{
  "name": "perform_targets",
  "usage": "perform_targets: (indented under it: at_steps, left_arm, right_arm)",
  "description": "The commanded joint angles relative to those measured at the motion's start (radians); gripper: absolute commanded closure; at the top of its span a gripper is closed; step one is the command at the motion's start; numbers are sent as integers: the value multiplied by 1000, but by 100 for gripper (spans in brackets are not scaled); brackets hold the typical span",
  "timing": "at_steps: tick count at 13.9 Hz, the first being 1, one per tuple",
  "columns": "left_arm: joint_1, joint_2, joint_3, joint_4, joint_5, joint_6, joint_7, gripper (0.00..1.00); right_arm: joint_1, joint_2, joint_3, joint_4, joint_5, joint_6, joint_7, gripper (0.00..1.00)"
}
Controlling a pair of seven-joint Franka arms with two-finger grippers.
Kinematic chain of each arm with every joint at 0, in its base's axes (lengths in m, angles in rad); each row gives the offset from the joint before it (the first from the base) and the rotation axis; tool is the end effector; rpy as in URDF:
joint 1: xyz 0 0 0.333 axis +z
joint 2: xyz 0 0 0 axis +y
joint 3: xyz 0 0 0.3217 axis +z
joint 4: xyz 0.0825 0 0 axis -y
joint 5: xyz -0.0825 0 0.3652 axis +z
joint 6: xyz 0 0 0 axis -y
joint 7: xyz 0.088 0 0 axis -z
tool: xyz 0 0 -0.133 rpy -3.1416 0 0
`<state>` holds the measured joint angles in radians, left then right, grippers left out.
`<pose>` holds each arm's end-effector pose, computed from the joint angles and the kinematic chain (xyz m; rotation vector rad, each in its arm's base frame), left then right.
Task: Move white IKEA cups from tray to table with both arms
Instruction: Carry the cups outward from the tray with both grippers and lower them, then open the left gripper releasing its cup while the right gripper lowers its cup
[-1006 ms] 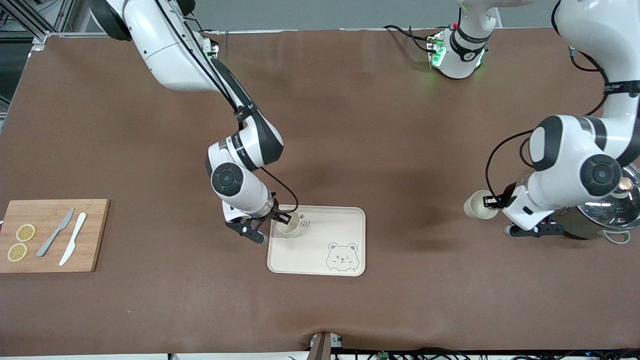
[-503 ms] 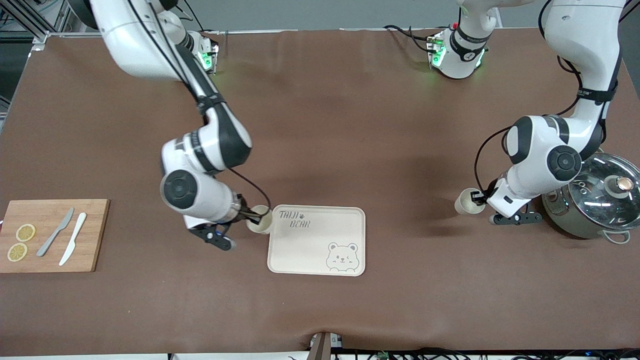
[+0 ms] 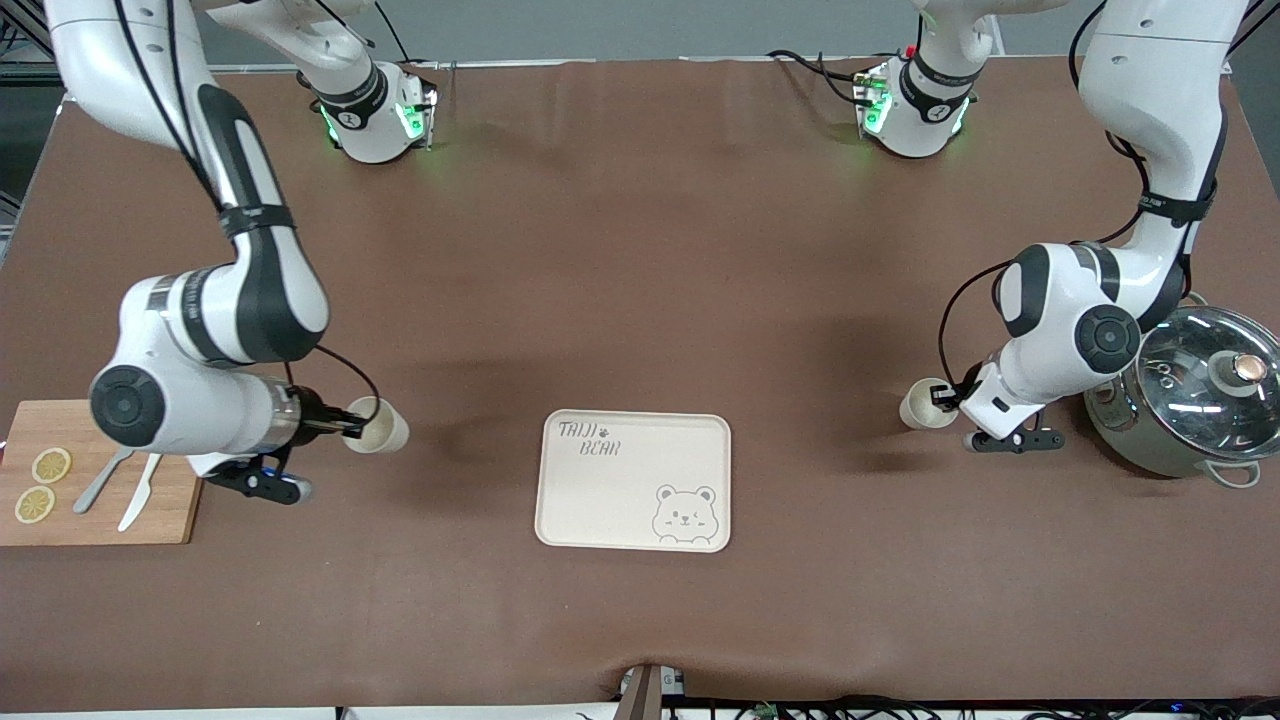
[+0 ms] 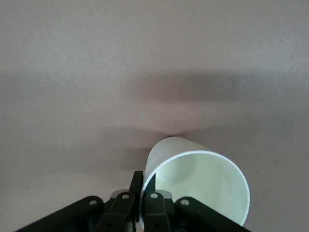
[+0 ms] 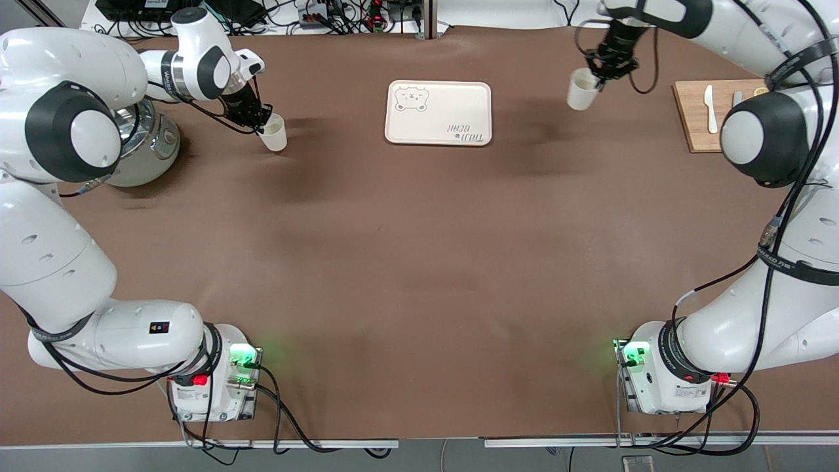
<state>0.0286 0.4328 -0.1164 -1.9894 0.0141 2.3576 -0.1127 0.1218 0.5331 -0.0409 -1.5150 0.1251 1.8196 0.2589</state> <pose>0.5899 -0.0500 0.2333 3.1067 0.0369 -0.1013 0.6492 0.0696 0.3249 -3.0450 0.3354 0.3703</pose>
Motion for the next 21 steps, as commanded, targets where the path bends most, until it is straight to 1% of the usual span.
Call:
perform_targets:
  at_steps: [1, 2, 3, 5, 6, 7, 9, 11, 13, 14, 17, 19, 20, 21]
  left_arm:
    - [2, 26, -5, 35, -2, 6, 19, 25]
    - [2, 15, -5, 37, -2, -1, 19, 6]
    - [7, -5, -5, 37, -2, -4, 21, 0]
    - [7, -64, -5, 40, -2, -23, 18, 0]
    - [8, -103, -6, 50, -2, -47, 18, 0]
    - [8, -141, -6, 73, -2, -99, 16, 0]
    - [5, -192, -6, 180, 0, -264, 13, 0]
    - [5, -207, -5, 332, 0, -458, 10, 0]
    - [7, -209, -3, 476, 1, -628, 8, 0]
    - [7, -222, -5, 515, 1, -696, 5, 0]
    - [8, -333, -8, 512, 0, -793, 1, 0]
    - [8, -380, -14, 509, -2, -814, 1, 0]
    - [8, -406, -22, 491, -2, -821, 1, 0]
    - [10, -439, -28, 462, -2, -818, 2, 0]
  right_arm:
    - [-92, -36, 16, -82, -12, 15, -140, 100]
    - [-123, -36, 16, -94, -12, 15, -182, 100]
    - [-152, -36, 15, -106, -13, 17, -244, 100]
    - [-206, -38, 15, -138, -16, 32, -343, 100]
    - [-221, -48, 15, -167, -19, 58, -360, 100]
    - [-223, -54, 15, -206, -39, 90, -362, 100]
    - [-238, -73, 15, -313, -61, 214, -365, 100]
    - [-260, -78, 15, -388, -62, 318, -409, 100]
    - [-298, -78, 15, -398, -64, 322, -466, 100]
    - [-307, -79, 15, -401, -64, 316, -481, 100]
    - [-327, -87, 15, -433, -62, 331, -498, 100]
    - [-329, -82, 16, -453, -62, 368, -497, 100]
    - [-327, -79, 16, -455, -62, 377, -497, 81]
    - [-329, -78, 16, -450, -59, 379, -492, 1]
